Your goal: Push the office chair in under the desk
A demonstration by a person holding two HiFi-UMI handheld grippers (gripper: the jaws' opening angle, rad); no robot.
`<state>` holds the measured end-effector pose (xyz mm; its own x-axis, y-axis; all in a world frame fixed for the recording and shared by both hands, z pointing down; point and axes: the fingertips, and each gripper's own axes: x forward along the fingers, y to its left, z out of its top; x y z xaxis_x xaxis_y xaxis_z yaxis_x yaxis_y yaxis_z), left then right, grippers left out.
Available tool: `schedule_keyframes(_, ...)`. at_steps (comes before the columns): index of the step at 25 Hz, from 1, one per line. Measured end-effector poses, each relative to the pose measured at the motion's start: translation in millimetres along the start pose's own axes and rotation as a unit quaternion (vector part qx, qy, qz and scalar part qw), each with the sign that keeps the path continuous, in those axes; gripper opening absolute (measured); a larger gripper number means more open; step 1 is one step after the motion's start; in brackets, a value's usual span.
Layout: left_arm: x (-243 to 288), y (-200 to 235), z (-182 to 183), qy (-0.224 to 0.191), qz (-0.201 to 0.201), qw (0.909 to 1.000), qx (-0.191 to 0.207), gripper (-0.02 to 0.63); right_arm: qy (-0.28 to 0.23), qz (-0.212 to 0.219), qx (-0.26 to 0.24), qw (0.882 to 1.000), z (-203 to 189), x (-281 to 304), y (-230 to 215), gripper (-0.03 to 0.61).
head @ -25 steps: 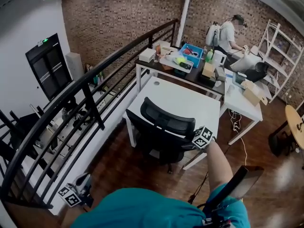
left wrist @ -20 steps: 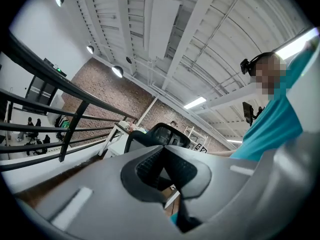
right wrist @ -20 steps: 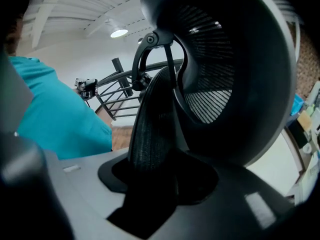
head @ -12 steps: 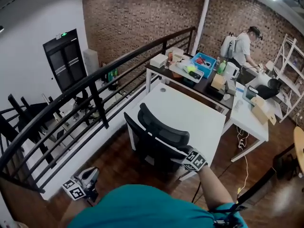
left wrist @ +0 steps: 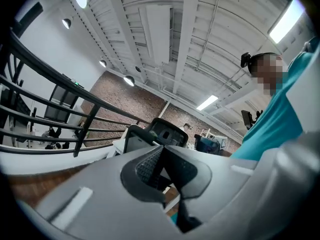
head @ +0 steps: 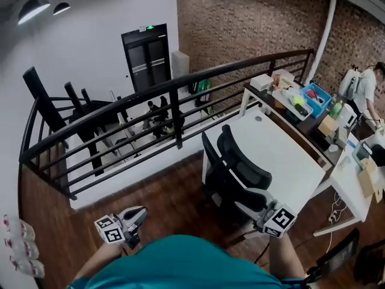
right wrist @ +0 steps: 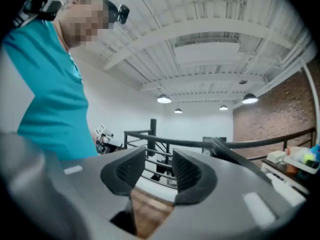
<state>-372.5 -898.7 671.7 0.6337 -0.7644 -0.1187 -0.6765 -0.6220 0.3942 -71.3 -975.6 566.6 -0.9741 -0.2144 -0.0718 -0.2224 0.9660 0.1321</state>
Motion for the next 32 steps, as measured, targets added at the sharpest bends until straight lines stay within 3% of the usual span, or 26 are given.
schedule_keyframes(3, -29.8, -12.1, -8.4, -0.01, 0.019, 0.9997, 0.005, 0.025, -0.068, 0.054, 0.01, 0.996, 10.4, 19.0, 30.5, 0.079)
schedule_keyframes(7, -73.8, -39.0, 7.4, -0.038, 0.035, 0.9986, 0.013, 0.025, -0.072, 0.12, 0.036, 0.99, 20.3, 45.0, 85.7, 0.027)
schedule_keyframes(14, -214.5, -118.0, 2.0, -0.068, 0.055, 0.9957, 0.031, 0.025, -0.082, 0.178, 0.093, 0.976, 35.6, 73.6, 230.7, 0.002)
schedule_keyframes(16, -251.9, -158.3, -15.8, -0.074, 0.061, 0.9945, 0.042, 0.025, -0.072, 0.195, 0.09, 0.974, 30.4, 63.1, 278.6, 0.0)
schedule_keyframes(19, -316.3, -189.6, -44.9, -0.076, 0.098, 0.992, 0.022, 0.025, -0.058, 0.215, 0.084, 0.971, 37.0, 51.1, 343.7, 0.001)
schedule_keyframes(23, -380.2, -239.9, -43.5, -0.086, 0.124, 0.9884, 0.013, 0.025, -0.041, 0.235, 0.079, 0.968, 68.1, 41.4, 414.7, 0.002)
schedule_keyframes(29, -404.4, -307.1, -36.0, -0.146, 0.119, 0.9817, 0.028, 0.025, -0.029, 0.262, 0.063, 0.962, 88.2, 0.5, 463.7, 0.0)
schedule_keyframes(32, -399.7, -340.9, -50.0, -0.151, 0.124, 0.9804, 0.029, 0.025, -0.017, 0.275, 0.052, 0.96, 88.7, -36.6, 484.9, 0.0)
